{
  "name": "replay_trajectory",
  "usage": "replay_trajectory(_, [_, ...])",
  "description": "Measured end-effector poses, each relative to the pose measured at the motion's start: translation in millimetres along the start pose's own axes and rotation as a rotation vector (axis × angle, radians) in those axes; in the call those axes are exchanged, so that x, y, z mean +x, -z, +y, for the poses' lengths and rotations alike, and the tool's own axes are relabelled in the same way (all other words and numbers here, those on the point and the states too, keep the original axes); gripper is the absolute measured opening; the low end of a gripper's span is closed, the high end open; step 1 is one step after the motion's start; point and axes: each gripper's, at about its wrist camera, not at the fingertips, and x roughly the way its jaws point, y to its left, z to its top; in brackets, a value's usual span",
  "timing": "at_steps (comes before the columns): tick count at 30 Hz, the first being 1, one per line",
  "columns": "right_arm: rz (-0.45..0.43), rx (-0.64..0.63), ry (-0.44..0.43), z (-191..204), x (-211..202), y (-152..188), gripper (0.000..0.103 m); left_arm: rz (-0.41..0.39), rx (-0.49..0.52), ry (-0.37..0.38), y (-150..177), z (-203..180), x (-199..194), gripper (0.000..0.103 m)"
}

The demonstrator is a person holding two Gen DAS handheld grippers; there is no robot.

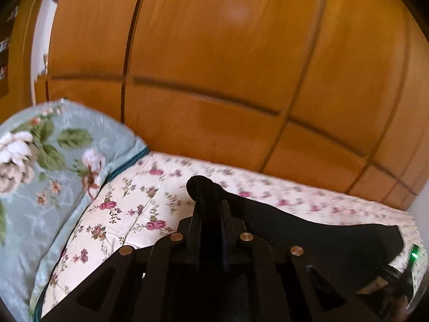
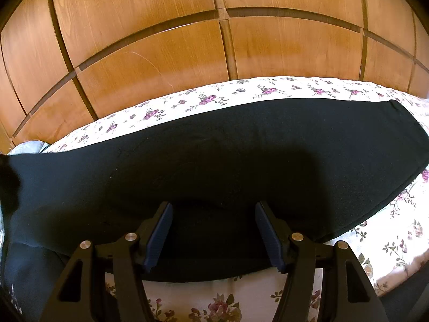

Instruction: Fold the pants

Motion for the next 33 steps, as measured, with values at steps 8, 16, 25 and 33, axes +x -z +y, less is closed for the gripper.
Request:
replay_trajectory(8, [0.023,0.006,0.02,1,-8,-2,0.065,-0.119,0.002,0.093,69,-13,-103,0.01])
replay_trajectory(16, [-0.036,0.154,-0.163,21,-72,25,0.065,-0.12,-0.171,0.113,152,5,-139,0.009])
replay_trajectory(25, [0.034,0.253,-0.395,53,-78,47,0.071,-0.016,-0.282,0.095,227,12,-129,0.01])
replay_trajectory(33, [0.12,0.527,-0.44,32,-16,8,0.074,-0.018,-0.296,0.101,231,12,-128,0.009])
